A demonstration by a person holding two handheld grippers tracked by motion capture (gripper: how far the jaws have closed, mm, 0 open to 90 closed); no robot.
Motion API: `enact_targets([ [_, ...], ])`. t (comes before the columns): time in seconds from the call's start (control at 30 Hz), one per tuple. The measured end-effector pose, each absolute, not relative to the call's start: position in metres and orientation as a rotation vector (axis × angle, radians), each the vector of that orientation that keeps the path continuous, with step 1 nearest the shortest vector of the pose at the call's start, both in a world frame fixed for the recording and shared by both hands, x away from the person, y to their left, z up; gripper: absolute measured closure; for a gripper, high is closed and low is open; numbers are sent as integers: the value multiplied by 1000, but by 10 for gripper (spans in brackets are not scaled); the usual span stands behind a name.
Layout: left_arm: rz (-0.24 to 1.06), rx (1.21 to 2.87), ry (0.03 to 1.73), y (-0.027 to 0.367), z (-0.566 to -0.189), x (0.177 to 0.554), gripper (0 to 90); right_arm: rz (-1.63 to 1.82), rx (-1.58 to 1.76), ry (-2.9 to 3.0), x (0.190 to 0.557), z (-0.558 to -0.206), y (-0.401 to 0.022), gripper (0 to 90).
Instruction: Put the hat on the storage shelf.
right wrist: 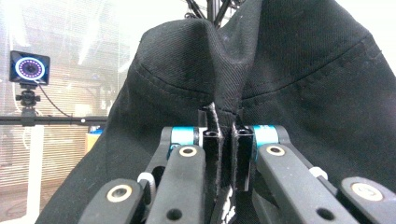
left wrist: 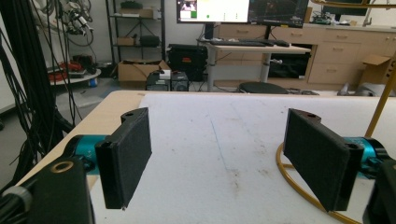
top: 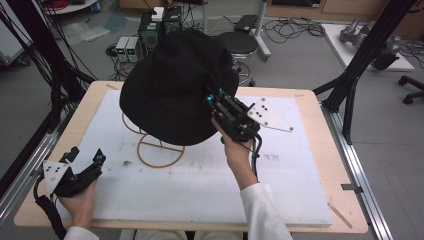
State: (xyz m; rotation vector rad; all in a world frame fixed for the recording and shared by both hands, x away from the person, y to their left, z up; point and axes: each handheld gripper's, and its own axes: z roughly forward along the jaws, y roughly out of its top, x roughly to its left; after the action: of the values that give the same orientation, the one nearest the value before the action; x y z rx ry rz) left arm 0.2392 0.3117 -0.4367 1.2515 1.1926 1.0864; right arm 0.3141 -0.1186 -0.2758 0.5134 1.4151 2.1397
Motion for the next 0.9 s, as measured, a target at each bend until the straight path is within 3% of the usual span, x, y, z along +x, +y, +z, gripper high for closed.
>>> enact_targets([
  [0.47,1079,1232,1214,318,-438,237,239,2142,463,1493,335,-254,-58,869],
  [0.9,1097,1205,1214,322,-437,235,239,2110,521,1636,343,-285,-45,869],
])
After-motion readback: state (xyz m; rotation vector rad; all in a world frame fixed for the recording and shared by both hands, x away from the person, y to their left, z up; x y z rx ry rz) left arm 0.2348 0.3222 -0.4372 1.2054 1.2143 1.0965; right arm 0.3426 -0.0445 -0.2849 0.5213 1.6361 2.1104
